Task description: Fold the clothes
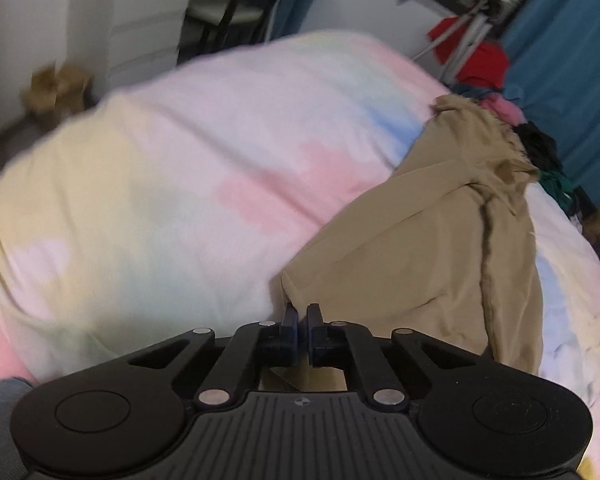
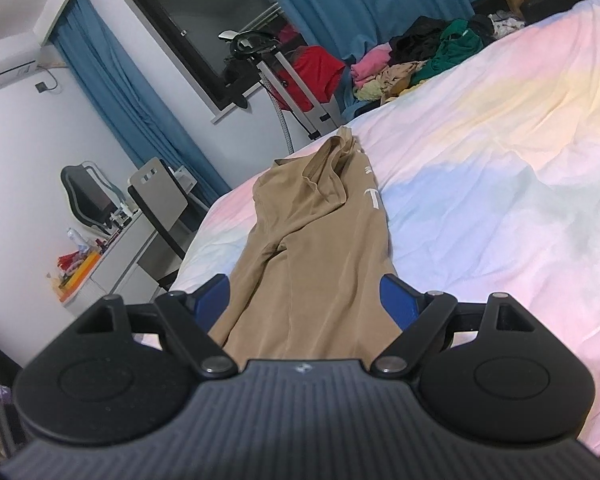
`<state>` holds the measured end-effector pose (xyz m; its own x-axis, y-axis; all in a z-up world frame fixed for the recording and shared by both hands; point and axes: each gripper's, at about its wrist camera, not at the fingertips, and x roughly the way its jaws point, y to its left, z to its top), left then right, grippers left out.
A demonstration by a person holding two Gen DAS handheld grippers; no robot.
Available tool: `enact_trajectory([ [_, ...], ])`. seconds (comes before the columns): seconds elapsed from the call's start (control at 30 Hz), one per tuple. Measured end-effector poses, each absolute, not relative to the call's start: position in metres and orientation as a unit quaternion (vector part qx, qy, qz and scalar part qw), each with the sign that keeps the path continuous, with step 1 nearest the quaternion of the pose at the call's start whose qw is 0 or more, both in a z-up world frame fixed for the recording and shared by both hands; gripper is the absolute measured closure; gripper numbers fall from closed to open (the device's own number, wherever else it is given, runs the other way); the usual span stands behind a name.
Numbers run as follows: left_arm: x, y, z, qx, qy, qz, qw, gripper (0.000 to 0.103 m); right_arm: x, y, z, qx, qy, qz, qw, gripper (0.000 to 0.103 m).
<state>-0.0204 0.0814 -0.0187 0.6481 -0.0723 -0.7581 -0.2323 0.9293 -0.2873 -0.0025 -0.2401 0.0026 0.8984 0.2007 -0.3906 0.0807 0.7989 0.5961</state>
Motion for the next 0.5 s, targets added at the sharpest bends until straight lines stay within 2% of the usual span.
enact_trajectory([
  [0.13, -0.036, 0.056, 0.000, -0.102, 0.379, -0.005, 0.920, 0.100, -0.001, -0.241, 0.000, 0.320, 0.229, 0.032, 0.919, 0.019],
  [0.33, -0.070, -0.022, 0.017, 0.116, 0.325, -0.157, 0.925, 0.100, -0.001, -0.239, -0.003, 0.322, 0.234, 0.031, 0.917, 0.019],
  [0.4, -0.079, -0.046, 0.012, 0.173, 0.327, -0.201, 0.907, 0.100, 0.000, -0.240, -0.003, 0.322, 0.235, 0.030, 0.916, 0.019],
  [0.5, -0.078, -0.063, 0.000, 0.200, 0.362, -0.238, 0.879, 0.094, 0.000, -0.241, -0.004, 0.324, 0.238, 0.028, 0.915, 0.019],
])
